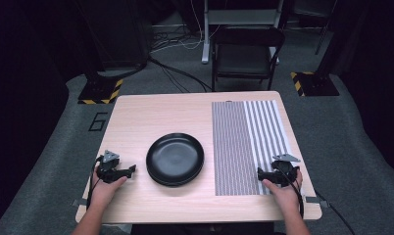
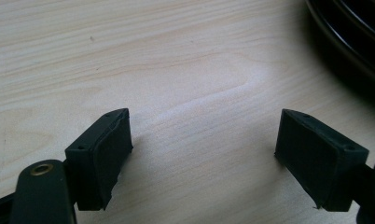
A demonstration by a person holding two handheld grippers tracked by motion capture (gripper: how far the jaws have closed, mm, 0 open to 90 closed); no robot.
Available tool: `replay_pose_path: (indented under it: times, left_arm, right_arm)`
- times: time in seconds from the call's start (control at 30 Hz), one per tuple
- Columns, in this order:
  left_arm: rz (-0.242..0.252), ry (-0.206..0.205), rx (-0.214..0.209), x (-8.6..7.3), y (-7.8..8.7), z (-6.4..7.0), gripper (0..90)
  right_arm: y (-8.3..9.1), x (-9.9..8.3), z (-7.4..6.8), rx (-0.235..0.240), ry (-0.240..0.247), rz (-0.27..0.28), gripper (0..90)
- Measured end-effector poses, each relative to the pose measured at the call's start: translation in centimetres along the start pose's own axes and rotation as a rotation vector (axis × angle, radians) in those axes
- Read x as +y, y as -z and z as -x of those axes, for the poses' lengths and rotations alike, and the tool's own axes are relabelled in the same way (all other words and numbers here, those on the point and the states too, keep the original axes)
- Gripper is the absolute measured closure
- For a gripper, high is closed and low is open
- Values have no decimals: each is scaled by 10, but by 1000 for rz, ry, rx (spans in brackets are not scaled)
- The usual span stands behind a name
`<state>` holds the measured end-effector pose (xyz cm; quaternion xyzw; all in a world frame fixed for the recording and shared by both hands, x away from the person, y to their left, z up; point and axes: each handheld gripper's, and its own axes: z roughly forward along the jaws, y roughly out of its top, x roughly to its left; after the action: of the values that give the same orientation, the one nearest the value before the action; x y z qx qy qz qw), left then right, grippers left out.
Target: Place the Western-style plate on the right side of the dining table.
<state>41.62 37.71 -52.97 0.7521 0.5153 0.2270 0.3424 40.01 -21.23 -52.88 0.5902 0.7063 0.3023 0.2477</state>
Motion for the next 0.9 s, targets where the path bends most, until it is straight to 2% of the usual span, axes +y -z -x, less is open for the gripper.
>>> replay_pose_path:
  times: [0.13,0.23,0.63,0.8,0.9]
  left_arm:
    - [-1,1,-1,0,0,0,176]
    - [-11,-8,-4,1,-1,1,140]
    - [-10,-2,-1,1,-2,1,142]
    - [-9,-1,1,1,-1,1,153]
    - [10,10,8,1,-1,1,206]
  right_arm:
    - [-1,0,-1,0,-7,6,0]
    - [0,0,-1,-6,-1,6,0]
    - [0,0,-1,-6,-5,7,0]
    - [0,0,-1,-7,-1,6,0]
    - [0,0,-1,-9,-4,7,3]
